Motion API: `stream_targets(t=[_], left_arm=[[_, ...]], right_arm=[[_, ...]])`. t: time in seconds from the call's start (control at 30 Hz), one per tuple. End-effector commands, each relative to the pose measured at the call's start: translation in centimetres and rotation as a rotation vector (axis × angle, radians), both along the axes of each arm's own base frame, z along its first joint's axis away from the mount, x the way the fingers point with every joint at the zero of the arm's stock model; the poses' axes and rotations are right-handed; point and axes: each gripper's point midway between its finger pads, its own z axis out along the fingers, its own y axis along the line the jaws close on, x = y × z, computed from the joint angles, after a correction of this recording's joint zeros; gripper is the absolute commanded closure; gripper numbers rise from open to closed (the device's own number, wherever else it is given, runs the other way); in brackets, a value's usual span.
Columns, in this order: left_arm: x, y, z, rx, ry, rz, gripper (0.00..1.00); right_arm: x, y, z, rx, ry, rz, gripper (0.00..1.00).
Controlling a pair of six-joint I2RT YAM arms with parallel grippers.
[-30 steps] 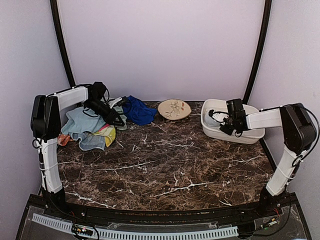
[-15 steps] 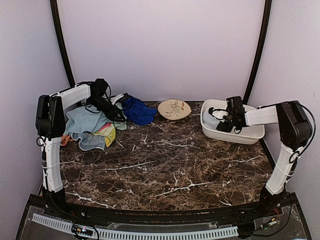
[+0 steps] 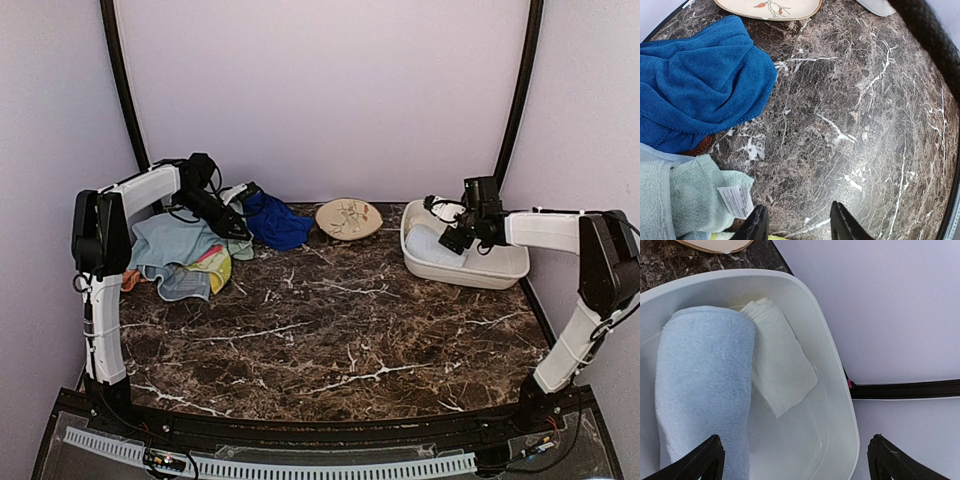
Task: Roll the towels
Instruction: Place the towel in the storage box, then adjust the towel in the storage box.
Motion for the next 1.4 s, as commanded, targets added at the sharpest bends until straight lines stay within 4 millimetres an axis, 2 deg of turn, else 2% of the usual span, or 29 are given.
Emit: stream_targets(t=[0.0, 0.07, 0.17, 0.2, 0.23, 0.3, 0.37, 0.47, 0.57, 0.6, 0.77, 0.93, 1.03, 1.17, 1.37], left_arm=[[-0.5, -0.1, 0.7, -0.003, 0.014, -0.011, 0.57], [-0.5, -0.1, 0.7, -0.001, 0.014, -0.012, 0.57], [-0.3, -0.1, 0.7, 0.002, 0.009, -0.007, 0.57], [-0.3, -0.1, 0.8, 0.002, 0.008, -0.005, 0.57], [-0.2, -0.1, 1.0, 0.003, 0.001, -0.004, 0.57], [0.0, 0.0, 1.3, 0.007, -0.007, 0.001, 0.57], [0.3, 0.0, 1.7, 0.007, -0.018, 0.006, 0.58], [0.6, 0.0, 1.9, 0.008, -0.028, 0.013, 0.58], [0.7, 0.0, 1.8, 0.008, -0.033, 0.015, 0.58], [0.8, 0.0, 1.9, 0.008, -0.036, 0.015, 0.59], [0.6, 0.2, 1.7, 0.018, -0.029, 0.012, 0.59], [0.4, 0.4, 1.6, 0.038, -0.031, 0.006, 0.60], [0.2, 0.5, 1.5, 0.043, -0.025, 0.003, 0.60], [0.1, 0.6, 1.3, 0.053, -0.022, 0.000, 0.61], [0.0, 0.7, 0.9, 0.062, -0.023, -0.005, 0.62]], right_arm=[[0.0, 0.0, 4.0, 0.072, -0.100, -0.063, 0.00], [0.0, -0.9, 7.6, 0.179, -0.225, -0.161, 0.00], [-0.3, -2.1, 11.1, 0.327, -0.365, -0.273, 0.00], [-0.6, -3.2, 11.7, 0.513, -0.396, -0.413, 0.00], [-0.7, -3.9, 11.8, 0.596, -0.402, -0.481, 0.00], [-0.5, -2.8, 10.5, 0.657, -0.278, -0.469, 0.03], [-0.8, -1.6, 8.9, 0.715, -0.174, -0.466, 0.19], [-1.4, 0.3, 8.3, 0.829, -0.018, -0.476, 0.47], [-2.6, 1.7, 6.6, 0.898, 0.145, -0.519, 0.90], [-3.1, 1.7, 6.1, 0.921, 0.184, -0.554, 1.00], [-5.9, 3.0, 2.9, 1.014, 0.382, -0.669, 1.00], [-6.5, 1.5, -1.6, 0.942, 0.475, -0.876, 1.00], [-6.1, 1.5, -3.1, 0.956, 0.516, -0.938, 1.00], [-5.7, 2.1, -3.6, 1.023, 0.581, -0.963, 1.00], [-6.7, 1.9, -5.1, 1.025, 0.653, -0.998, 1.00]])
